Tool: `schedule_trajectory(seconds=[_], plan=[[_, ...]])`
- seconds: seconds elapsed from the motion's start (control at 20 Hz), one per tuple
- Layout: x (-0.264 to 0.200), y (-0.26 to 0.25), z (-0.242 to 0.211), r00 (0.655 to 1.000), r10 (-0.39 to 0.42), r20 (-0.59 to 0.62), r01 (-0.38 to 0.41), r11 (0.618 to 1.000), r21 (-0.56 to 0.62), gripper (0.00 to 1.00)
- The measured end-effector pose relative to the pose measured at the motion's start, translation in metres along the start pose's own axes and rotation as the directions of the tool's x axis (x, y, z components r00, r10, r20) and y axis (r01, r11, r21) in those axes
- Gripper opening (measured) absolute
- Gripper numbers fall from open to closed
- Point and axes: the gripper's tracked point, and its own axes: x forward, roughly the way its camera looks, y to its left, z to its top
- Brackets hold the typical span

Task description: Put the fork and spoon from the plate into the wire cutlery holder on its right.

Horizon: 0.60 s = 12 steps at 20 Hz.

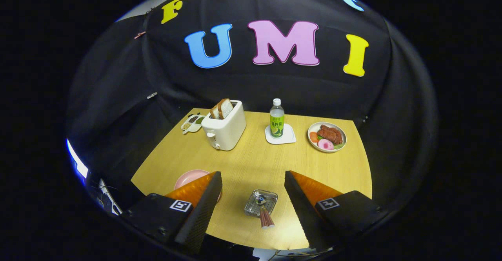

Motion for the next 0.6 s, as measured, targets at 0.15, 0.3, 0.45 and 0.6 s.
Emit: schedule_trajectory(seconds=[0.15,0.3,0.45,0.6], plan=[[-0.014,0.0,0.008,0.997,0.011,0.079,-0.01,1.0,-0.015,1.0],[-0.02,0.003,0.015,0.989,0.051,0.14,-0.048,0.998,-0.029,1.0],[-0.021,0.001,0.019,0.979,0.066,0.192,-0.065,0.998,-0.012,1.0],[-0.024,-0.006,0.019,0.973,0.052,0.224,-0.054,0.999,0.003,1.0]])
